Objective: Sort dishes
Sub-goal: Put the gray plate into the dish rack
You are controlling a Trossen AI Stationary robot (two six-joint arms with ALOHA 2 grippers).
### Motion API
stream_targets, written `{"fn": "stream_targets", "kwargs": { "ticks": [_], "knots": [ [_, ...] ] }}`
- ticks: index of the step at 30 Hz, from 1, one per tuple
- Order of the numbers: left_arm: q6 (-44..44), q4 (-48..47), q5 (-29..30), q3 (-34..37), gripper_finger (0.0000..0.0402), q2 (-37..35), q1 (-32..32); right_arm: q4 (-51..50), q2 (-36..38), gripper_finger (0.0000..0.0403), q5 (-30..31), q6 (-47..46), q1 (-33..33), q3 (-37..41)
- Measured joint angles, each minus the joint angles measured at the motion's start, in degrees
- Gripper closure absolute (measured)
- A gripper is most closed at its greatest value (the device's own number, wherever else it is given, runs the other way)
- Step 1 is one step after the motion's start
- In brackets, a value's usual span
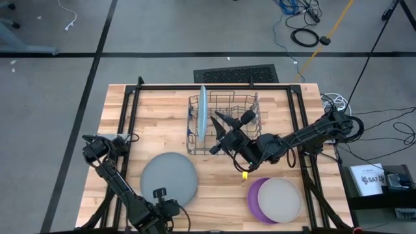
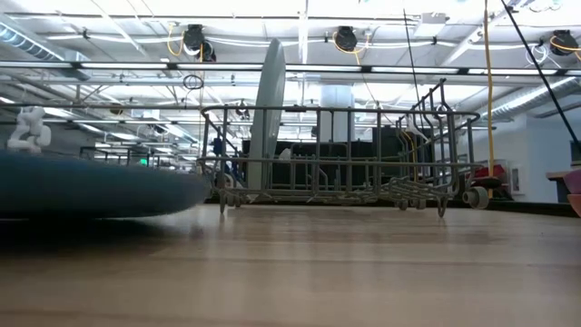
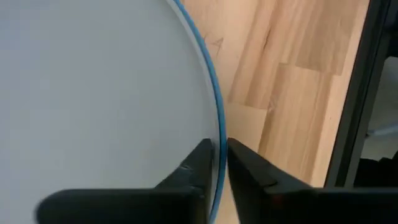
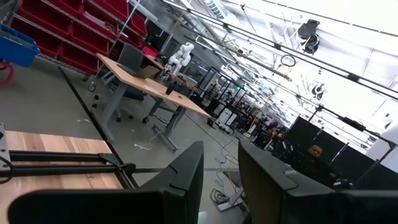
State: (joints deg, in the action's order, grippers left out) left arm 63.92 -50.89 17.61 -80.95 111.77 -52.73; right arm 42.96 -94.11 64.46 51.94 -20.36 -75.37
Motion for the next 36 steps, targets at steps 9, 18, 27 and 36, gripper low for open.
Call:
{"fn": "stream_targets", "kwargs": {
  "ticks": [9,18,27,36],
  "knots": [
    [-0.20,-0.99,-2.21,-0.10,0.0214,-0.10,1.35,-1.17,0.00,0.0307,0.14,-0.26,0.00,0.00],
    [12.65,-27.78,-12.73,-0.13,0.0218,-0.11,0.13,-1.53,0.00,0.0307,0.20,-0.26,0.00,0.00],
    [30.29,-31.08,-12.80,0.35,0.0246,-1.71,-0.97,-1.62,0.00,0.0307,0.23,-0.28,0.00,0.00],
    [45.16,-33.31,6.73,3.85,0.0246,-12.79,-4.43,-2.46,0.00,0.0307,0.06,-0.38,0.00,0.00]
  ]
}}
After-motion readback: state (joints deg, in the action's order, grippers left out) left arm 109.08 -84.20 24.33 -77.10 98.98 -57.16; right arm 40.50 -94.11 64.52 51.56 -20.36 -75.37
